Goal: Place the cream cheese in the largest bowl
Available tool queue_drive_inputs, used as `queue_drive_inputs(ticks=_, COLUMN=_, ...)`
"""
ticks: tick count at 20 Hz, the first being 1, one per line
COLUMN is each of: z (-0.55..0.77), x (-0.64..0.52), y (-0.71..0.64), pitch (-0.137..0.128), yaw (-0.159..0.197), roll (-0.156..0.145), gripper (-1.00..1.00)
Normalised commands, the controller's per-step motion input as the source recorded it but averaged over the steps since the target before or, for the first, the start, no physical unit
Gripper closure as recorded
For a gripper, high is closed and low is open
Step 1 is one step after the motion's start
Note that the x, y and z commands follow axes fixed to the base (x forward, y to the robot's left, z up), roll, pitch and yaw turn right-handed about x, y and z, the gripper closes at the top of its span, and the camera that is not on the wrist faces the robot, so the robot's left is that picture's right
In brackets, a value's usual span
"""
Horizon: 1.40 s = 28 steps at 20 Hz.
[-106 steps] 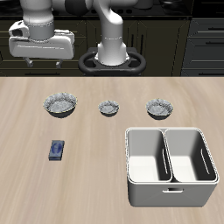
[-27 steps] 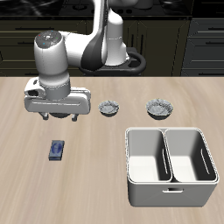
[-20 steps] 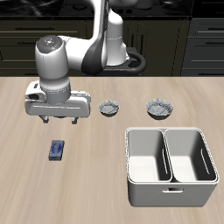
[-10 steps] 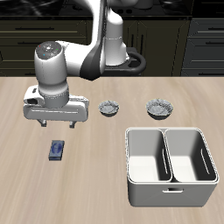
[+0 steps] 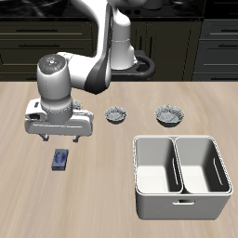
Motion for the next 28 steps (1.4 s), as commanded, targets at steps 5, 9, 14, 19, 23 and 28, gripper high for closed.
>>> queue_drive_inputs(ticks=5, z=-0.17, x=-0.03, y=0.03, pitch=0.02, yaw=-0.004, roll=0.01, gripper=-1.0)
queue_drive_inputs(ticks=9, z=-0.14, x=-0.02, y=-0.02, pitch=0.012, yaw=0.001, roll=0.002, gripper=-1.0)
queue_drive_inputs(ticks=14, z=-0.17, x=-0.01, y=-0.12, pitch=0.022, yaw=-0.027, roll=-0.013, gripper=-1.0)
queue_drive_inputs(ticks=19, z=-0.16, x=-0.02, y=-0.02, pitch=0.015, yaw=-0.008, roll=-0.011, gripper=-1.0)
queue_drive_inputs(ticks=23, z=-0.24, x=-0.05, y=0.04, pitch=0.025, yaw=-0.011, roll=0.016, gripper=-1.0)
queue_drive_inputs(ticks=28, z=-0.16, x=-0.03, y=0.04, pitch=0.016, yaw=0.005, roll=0.01, gripper=-1.0)
